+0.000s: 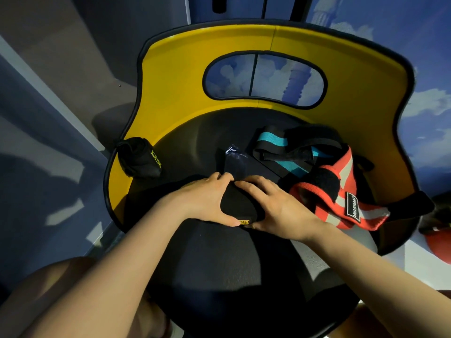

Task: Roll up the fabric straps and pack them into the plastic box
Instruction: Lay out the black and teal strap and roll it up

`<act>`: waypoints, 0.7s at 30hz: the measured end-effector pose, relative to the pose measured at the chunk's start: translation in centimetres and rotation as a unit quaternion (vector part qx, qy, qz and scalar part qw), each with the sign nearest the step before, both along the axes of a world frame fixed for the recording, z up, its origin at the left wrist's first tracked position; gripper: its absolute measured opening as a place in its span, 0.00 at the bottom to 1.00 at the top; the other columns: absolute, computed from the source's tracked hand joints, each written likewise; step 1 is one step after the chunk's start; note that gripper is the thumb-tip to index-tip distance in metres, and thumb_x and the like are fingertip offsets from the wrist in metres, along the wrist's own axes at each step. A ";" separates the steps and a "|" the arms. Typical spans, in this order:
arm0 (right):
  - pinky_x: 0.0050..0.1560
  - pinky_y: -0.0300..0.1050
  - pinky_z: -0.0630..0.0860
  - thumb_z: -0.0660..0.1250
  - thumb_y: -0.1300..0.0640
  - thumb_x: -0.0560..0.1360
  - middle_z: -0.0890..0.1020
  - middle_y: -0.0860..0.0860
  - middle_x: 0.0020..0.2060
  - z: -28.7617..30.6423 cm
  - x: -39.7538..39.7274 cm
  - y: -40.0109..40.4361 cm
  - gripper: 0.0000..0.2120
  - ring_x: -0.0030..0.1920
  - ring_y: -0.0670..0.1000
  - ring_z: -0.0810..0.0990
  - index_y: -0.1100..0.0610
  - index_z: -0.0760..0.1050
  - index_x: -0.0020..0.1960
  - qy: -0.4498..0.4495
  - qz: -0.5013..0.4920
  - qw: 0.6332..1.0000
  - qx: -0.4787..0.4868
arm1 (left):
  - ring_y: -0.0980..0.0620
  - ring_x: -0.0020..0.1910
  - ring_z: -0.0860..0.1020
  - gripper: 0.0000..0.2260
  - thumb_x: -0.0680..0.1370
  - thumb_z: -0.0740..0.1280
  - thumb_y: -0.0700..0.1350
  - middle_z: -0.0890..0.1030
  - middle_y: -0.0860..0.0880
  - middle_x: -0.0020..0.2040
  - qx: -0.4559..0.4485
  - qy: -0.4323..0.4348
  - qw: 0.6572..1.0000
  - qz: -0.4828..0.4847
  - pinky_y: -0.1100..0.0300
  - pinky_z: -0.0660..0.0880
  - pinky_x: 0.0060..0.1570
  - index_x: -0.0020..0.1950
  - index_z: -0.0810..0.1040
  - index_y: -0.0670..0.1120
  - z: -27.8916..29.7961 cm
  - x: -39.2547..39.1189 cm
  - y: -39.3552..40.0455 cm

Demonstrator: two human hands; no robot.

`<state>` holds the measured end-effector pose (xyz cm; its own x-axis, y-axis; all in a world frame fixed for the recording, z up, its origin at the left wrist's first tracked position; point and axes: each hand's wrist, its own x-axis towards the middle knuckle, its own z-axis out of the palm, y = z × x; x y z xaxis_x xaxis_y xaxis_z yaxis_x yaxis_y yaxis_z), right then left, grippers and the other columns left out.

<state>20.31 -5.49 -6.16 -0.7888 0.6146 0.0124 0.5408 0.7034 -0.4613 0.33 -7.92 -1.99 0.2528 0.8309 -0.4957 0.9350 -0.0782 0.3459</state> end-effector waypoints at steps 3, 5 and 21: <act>0.67 0.41 0.68 0.77 0.48 0.65 0.66 0.50 0.67 0.6 0.0 1.2 0.44 0.66 0.49 0.68 0.50 0.58 0.74 0.025 -0.010 0.996 -0.085 | 0.48 0.70 0.65 0.43 0.68 0.68 0.65 0.61 0.49 0.73 0.086 0.052 0.995 -0.029 0.52 0.68 0.63 0.75 0.51 0.51 -0.1 0.1 -0.5; 0.68 0.40 0.67 0.78 0.48 0.64 0.68 0.49 0.67 0.9 -0.1 1.7 0.44 0.66 0.46 0.69 0.50 0.59 0.73 0.044 -0.018 0.991 -0.128 | 0.48 0.71 0.63 0.44 0.68 0.69 0.64 0.59 0.49 0.73 0.154 0.076 0.984 -0.041 0.52 0.65 0.66 0.75 0.49 0.51 -0.5 0.1 -1.0; 0.69 0.42 0.65 0.74 0.42 0.66 0.66 0.44 0.66 2.0 -0.3 1.2 0.42 0.68 0.41 0.65 0.51 0.58 0.73 0.077 -0.029 0.988 -0.129 | 0.48 0.66 0.67 0.38 0.68 0.73 0.58 0.64 0.50 0.68 0.163 0.025 0.986 -0.036 0.52 0.72 0.61 0.72 0.57 0.50 -0.5 0.0 -0.2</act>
<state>19.99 -4.30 -4.14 -0.7532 0.6569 -0.0340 0.4866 0.5216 -0.7008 0.34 -8.16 -2.46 0.2983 0.9292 -0.2181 0.9385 -0.2440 0.2442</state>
